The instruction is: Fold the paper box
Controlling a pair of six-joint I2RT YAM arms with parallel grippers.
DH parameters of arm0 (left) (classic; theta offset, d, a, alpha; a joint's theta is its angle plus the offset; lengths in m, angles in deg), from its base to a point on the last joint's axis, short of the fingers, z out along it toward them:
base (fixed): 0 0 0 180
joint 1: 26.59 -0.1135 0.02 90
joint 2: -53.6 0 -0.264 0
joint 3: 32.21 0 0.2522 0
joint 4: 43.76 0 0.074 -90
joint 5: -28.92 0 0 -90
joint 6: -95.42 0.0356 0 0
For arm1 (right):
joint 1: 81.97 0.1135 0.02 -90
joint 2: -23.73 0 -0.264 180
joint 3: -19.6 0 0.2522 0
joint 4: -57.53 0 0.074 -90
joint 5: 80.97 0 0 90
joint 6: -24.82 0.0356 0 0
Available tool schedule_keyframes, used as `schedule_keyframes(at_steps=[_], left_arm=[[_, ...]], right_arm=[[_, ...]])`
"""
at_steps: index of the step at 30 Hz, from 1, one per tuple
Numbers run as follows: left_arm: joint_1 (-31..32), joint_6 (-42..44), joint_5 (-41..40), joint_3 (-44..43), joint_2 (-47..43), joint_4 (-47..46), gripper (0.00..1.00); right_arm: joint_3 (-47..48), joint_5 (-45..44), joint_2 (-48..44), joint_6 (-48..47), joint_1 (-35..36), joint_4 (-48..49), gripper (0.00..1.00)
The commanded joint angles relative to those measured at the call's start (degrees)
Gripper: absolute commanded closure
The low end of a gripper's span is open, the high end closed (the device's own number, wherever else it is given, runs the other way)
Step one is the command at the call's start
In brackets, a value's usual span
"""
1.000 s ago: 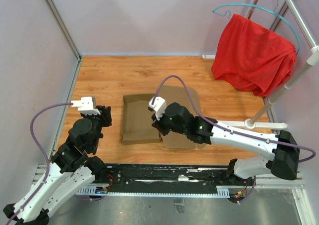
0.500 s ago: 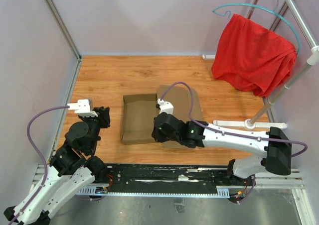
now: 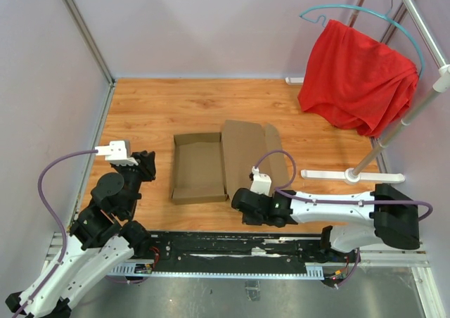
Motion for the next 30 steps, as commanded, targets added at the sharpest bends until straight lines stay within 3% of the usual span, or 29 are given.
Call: schedule_keyframes(at_steps=[1, 6, 11, 14, 16, 18, 22, 24, 27, 30], left_arm=[[-0.1, 0.4, 0.3, 0.4, -0.2, -1.3, 0.67], [-0.1, 0.4, 0.4, 0.6, 0.0, -1.3, 0.67], [-0.1, 0.4, 0.7, 0.5, 0.3, -1.3, 0.66], [-0.1, 0.4, 0.5, 0.6, 0.4, -1.3, 0.66], [-0.1, 0.4, 0.4, 0.6, 0.3, -1.3, 0.66], [-0.1, 0.4, 0.5, 0.6, 0.4, -1.3, 0.66], [-0.1, 0.3, 0.6, 0.7, 0.4, -1.3, 0.66], [-0.1, 0.4, 0.8, 0.6, 0.4, -1.3, 0.66], [-0.1, 0.3, 0.7, 0.6, 0.3, -1.3, 0.66], [-0.1, 0.3, 0.6, 0.6, 0.2, -1.3, 0.66]], right_arm=[[0.2, -7.1, 1.8, 5.5, 0.2, -5.9, 0.99], [-0.6, -8.7, 1.2, -1.2, -7.5, -5.0, 0.99], [4.8, -5.4, 2.1, -19.8, -20.3, 2.3, 0.97], [12.0, -1.7, 6.4, -28.4, -28.2, 4.7, 0.88], [18.2, -2.2, 10.9, -35.4, -31.3, 6.1, 0.74], [25.8, -1.8, 16.5, -41.3, -33.5, 3.8, 0.66], [39.4, 2.4, 26.7, -46.6, -33.5, -7.1, 0.59], [39.5, 4.5, 27.5, -44.9, -30.8, -8.2, 0.56], [36.5, -1.7, 24.4, -38.6, -23.9, -7.0, 0.53], [31.3, 0.8, 20.3, -29.5, -19.3, 0.3, 0.23]])
